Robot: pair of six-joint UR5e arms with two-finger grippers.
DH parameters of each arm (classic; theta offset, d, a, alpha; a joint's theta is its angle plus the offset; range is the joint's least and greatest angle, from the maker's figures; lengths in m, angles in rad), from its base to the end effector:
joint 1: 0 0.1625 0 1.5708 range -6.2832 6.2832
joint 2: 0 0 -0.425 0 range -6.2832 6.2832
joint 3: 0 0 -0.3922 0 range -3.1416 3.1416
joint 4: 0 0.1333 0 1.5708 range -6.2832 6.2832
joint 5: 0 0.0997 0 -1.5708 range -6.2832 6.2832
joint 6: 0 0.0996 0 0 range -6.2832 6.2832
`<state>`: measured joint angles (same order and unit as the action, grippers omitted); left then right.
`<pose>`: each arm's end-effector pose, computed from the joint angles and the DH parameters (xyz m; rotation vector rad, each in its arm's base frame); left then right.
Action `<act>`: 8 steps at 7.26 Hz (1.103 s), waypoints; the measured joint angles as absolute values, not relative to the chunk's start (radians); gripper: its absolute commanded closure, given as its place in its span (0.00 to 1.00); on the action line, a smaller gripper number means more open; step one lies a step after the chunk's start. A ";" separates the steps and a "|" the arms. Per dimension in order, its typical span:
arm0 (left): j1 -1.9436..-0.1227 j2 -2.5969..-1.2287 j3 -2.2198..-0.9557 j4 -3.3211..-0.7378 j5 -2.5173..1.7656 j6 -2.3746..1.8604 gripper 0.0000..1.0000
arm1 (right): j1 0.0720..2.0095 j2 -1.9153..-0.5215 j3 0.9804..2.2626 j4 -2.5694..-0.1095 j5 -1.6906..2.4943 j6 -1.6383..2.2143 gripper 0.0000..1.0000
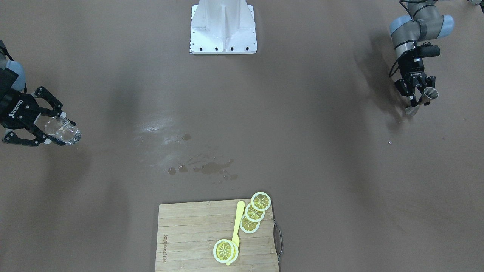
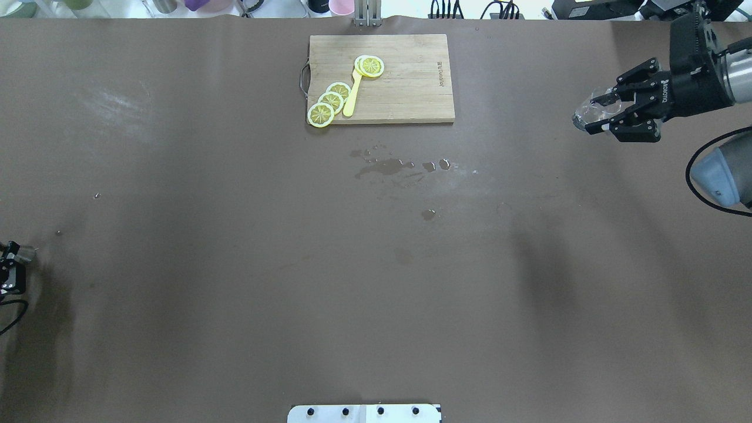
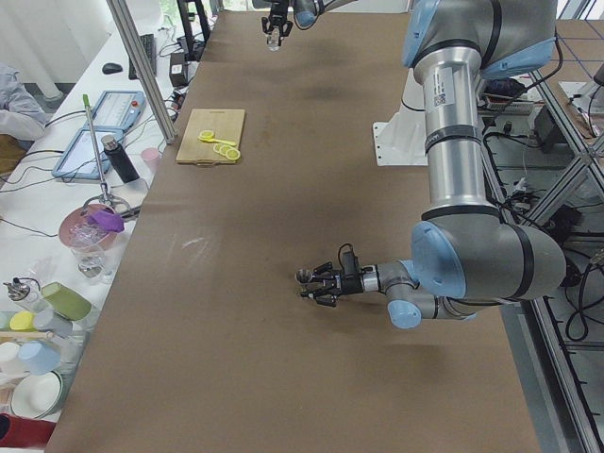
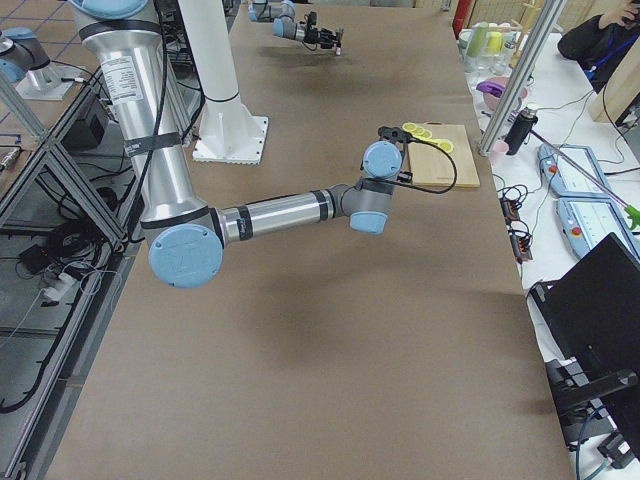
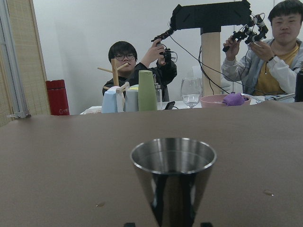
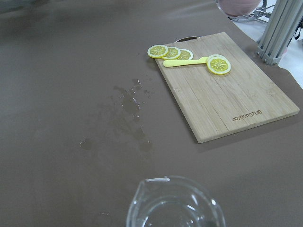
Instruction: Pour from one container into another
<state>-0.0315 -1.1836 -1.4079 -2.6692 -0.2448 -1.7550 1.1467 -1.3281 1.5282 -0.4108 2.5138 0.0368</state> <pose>0.2642 -0.2384 0.7297 1.2620 0.5666 -0.5433 -0.1843 -0.5362 0.4118 1.0665 -1.0828 -0.9492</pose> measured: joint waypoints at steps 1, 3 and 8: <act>-0.033 -1.184 -1.408 -2.669 -0.246 -1.755 0.72 | 1.146 -1.328 1.530 -0.412 2.513 0.037 1.00; -0.036 -1.183 -1.409 -2.669 -0.247 -1.755 0.90 | 1.146 -1.328 1.531 -0.412 2.513 0.036 1.00; -0.048 -1.173 -1.580 -2.562 -0.239 -1.743 1.00 | 1.151 -1.328 1.540 -0.413 2.515 0.036 1.00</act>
